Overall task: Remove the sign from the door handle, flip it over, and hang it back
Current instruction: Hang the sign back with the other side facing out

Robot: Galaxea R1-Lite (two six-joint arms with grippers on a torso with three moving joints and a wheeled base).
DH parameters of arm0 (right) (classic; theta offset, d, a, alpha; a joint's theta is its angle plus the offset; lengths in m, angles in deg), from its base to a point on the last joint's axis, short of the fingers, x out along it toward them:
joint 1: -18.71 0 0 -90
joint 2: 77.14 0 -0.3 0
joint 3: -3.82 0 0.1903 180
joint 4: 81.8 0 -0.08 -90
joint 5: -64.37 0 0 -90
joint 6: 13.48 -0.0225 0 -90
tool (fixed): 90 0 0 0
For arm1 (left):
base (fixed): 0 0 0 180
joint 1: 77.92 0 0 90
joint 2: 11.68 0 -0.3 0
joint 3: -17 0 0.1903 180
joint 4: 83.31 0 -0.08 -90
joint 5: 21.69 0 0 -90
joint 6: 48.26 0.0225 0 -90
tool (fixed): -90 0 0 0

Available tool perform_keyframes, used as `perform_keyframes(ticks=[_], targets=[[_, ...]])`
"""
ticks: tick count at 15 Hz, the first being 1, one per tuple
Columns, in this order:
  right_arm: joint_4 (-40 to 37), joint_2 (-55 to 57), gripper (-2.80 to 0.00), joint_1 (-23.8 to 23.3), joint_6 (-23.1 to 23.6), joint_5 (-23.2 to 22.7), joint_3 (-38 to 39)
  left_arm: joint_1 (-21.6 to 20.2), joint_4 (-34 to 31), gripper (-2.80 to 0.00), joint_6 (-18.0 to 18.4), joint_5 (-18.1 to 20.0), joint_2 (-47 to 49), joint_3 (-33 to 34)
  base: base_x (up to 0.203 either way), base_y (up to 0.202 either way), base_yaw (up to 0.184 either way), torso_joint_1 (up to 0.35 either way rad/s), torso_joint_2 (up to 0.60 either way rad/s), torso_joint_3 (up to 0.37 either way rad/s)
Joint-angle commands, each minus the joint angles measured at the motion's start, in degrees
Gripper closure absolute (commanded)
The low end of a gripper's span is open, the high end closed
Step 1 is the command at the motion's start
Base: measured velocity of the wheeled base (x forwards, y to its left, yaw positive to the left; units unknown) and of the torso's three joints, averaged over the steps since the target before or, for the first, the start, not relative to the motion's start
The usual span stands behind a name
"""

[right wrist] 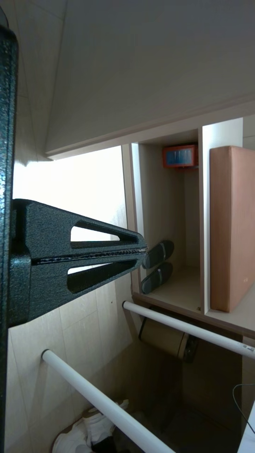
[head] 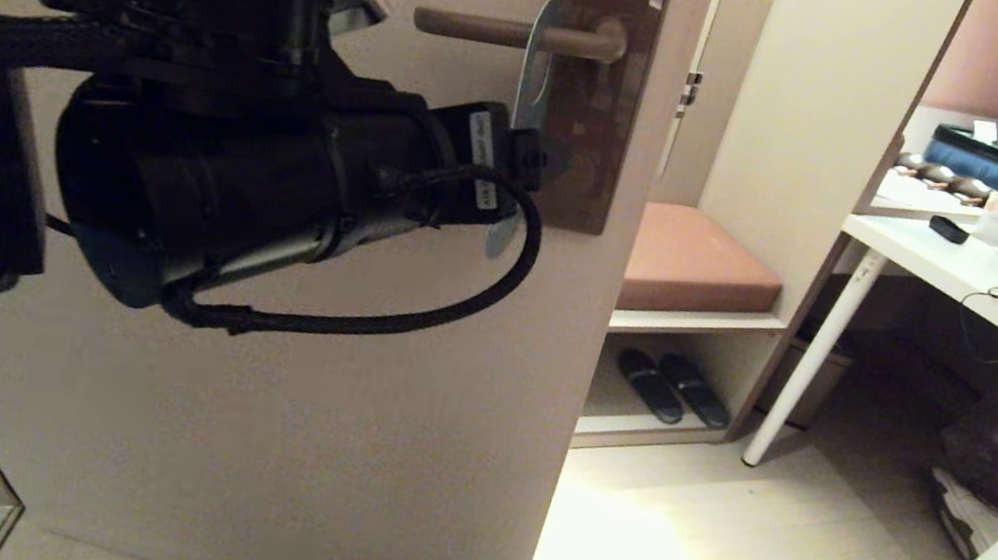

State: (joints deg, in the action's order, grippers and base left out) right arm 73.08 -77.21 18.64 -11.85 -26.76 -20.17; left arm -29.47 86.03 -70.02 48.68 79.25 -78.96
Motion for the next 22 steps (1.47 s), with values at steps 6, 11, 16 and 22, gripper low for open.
perform_keyframes(ticks=[6, 11, 16, 22], targets=[[0.0, 0.1, 0.0, 0.0, 0.0, 0.0, 0.0, -2.0, 0.0, 0.0, -0.1, -0.1, -10.4, 7.5, 0.0, 0.0, 0.0, 0.0, 0.0, 0.0], [0.1, 0.1, 0.0, 0.0, 0.0, 0.0, 0.0, -3.0, -0.1, 0.0, 0.0, -0.1, -11.3, 8.3, 0.0, 0.0, 0.0, 0.0, 0.0, 0.0], [0.0, 0.1, 0.0, 0.0, 0.0, 0.0, 0.0, -3.2, 0.1, 0.0, 0.9, 0.2, -7.9, 7.9, 0.0, 0.0, 0.0, 0.0, 0.0, 0.0], [0.0, 0.1, 0.0, 0.1, 0.0, 0.0, 0.0, -3.2, 4.7, 0.0, 1.8, 1.0, 1.1, 4.3, 0.0, 0.0, 0.0, 0.0, 0.0, 0.0]])
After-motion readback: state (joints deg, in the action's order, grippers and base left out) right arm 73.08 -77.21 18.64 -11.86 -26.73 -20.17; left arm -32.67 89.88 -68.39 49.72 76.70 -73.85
